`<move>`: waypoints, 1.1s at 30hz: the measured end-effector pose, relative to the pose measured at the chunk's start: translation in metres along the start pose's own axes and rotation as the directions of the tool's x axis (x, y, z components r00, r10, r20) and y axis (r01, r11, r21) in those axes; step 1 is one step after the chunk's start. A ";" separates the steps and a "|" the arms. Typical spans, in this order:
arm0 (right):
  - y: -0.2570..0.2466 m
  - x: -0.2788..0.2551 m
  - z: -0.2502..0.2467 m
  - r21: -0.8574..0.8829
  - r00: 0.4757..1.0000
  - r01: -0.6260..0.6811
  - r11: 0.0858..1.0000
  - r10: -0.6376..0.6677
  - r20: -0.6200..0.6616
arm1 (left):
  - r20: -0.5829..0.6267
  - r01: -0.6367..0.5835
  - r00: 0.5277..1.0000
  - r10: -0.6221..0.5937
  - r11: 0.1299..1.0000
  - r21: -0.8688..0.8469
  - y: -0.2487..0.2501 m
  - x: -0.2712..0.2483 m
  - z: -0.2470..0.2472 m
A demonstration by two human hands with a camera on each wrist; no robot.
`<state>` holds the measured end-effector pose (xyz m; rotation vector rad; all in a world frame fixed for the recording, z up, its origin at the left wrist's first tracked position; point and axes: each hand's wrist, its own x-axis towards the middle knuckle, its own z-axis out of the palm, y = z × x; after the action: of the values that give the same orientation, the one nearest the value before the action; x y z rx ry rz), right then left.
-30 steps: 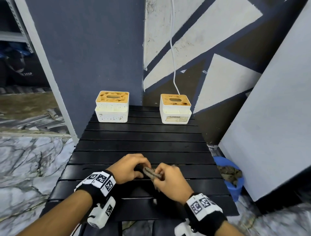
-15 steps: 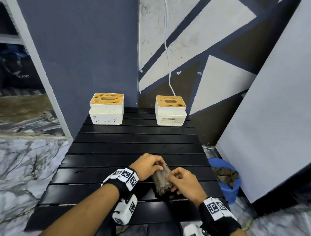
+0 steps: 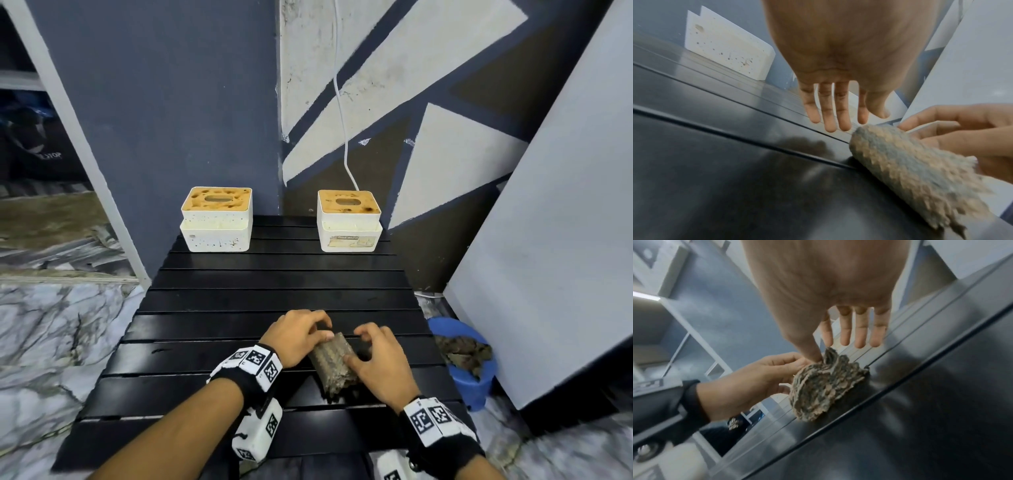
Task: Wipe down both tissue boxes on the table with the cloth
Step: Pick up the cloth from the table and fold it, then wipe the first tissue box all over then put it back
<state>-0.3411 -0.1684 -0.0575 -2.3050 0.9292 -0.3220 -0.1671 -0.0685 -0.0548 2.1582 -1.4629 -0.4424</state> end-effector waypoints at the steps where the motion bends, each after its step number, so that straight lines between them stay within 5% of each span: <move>1: -0.004 0.000 0.000 -0.025 0.997 0.078 0.997 -0.078 -0.005 | -0.009 0.006 1.000 -0.006 1.000 0.008 -0.003 -0.003 -0.005; 5: -0.024 -0.003 0.008 -0.203 0.939 0.344 0.917 -0.339 0.060 | -0.073 0.046 0.996 -0.040 0.996 0.077 -0.015 -0.018 -0.025; 9: -0.032 -0.009 0.032 -0.397 0.883 0.454 0.798 -0.341 0.323 | -0.095 0.094 0.992 -0.083 0.989 0.112 -0.033 -0.039 -0.041; 16: -0.026 -0.016 0.045 -0.479 0.932 0.361 0.800 -0.307 0.190 | -0.078 0.122 0.991 -0.109 0.977 0.174 -0.060 -0.083 -0.059; 22: -0.006 -0.026 0.031 -0.492 0.987 0.150 0.857 -0.156 0.030 | -0.063 0.150 0.988 -0.141 0.973 0.176 -0.077 -0.098 -0.072; 33: -0.011 0.021 -0.016 -0.389 0.997 0.069 0.919 -0.073 0.004 | -0.108 0.118 0.989 -0.105 0.986 0.121 -0.059 -0.026 -0.075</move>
<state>-0.3269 -0.1841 -0.0383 -2.7073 0.9873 -0.1909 -0.0924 -0.0100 -0.0264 2.3357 -1.3529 -0.2800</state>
